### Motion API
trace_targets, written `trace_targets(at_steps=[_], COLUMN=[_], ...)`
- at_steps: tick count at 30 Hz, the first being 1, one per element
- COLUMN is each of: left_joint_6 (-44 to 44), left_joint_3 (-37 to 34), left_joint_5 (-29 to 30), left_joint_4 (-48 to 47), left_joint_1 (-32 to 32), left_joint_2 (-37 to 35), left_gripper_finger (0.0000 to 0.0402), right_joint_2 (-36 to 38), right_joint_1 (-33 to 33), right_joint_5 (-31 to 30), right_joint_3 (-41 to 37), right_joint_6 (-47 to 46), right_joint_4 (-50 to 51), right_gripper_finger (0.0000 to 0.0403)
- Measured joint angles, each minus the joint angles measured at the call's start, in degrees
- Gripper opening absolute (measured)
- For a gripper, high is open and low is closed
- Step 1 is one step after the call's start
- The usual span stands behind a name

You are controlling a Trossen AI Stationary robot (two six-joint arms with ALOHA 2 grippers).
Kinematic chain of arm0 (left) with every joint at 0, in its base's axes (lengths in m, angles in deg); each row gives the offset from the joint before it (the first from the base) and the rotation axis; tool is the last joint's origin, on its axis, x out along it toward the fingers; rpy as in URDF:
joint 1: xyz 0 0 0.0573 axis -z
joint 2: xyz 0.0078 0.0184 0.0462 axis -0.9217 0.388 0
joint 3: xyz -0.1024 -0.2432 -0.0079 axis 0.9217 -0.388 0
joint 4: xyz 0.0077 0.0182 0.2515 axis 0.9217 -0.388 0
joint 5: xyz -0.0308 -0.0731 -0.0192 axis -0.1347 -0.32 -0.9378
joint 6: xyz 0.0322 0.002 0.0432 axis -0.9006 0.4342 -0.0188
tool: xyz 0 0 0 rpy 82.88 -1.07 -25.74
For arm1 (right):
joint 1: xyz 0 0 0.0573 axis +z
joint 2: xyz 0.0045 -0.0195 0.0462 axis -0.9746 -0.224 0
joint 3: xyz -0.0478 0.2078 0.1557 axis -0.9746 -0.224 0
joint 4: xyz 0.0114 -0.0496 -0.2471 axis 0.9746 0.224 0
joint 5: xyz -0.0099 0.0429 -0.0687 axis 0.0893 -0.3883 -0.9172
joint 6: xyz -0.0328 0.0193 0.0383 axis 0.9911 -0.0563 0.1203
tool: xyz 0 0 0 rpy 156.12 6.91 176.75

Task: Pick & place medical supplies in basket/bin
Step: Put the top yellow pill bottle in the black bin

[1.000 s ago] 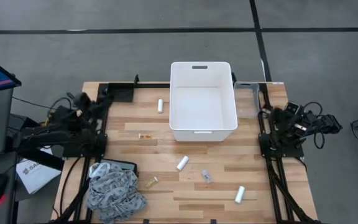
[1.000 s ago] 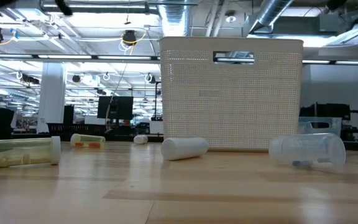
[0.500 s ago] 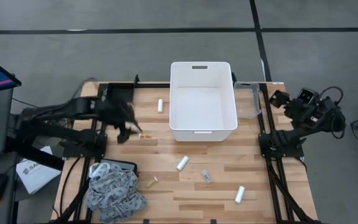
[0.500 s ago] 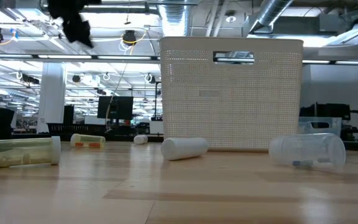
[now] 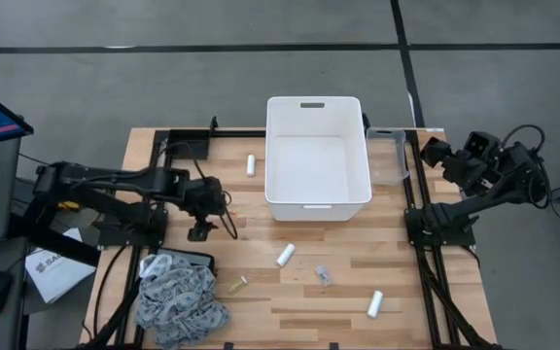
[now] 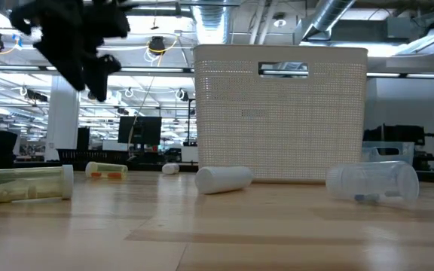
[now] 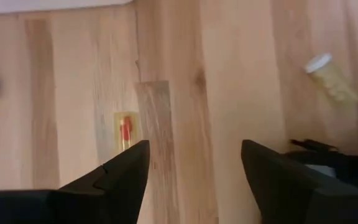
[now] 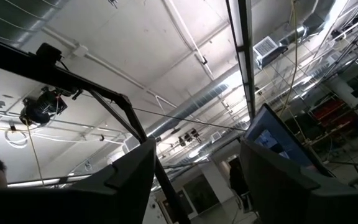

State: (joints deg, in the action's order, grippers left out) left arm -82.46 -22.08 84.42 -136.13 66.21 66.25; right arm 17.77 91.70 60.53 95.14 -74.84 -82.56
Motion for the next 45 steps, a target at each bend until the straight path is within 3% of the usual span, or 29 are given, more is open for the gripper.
trace_targets(at_steps=[9, 16, 31, 45], left_joint_6=[-2.82, -3.59, -4.25, -1.66], left_joint_3=[-14.05, -19.13, -24.90, -24.87], left_joint_5=[2.32, 6.85, 7.13, 8.67], left_joint_4=[17.38, 28.54, 32.62, 35.57], left_joint_1=[-3.62, -6.56, -7.71, -7.62], left_joint_2=[0.21, 0.85, 0.98, 8.55], left_gripper_finger=[0.0246, 0.0246, 0.0226, 0.0177], right_joint_2=[0.00, 0.02, 0.02, 0.02], right_joint_1=[-0.17, -0.17, -0.17, -0.17], right_joint_5=[-0.02, 0.00, 0.04, 0.11], right_joint_3=[0.00, 0.00, 0.00, -0.02], right_joint_6=[0.00, 0.00, 0.44, 0.55], right_joint_4=[-0.54, -0.76, -0.78, -0.82], right_gripper_finger=[0.0228, 0.0227, 0.0227, 0.0227])
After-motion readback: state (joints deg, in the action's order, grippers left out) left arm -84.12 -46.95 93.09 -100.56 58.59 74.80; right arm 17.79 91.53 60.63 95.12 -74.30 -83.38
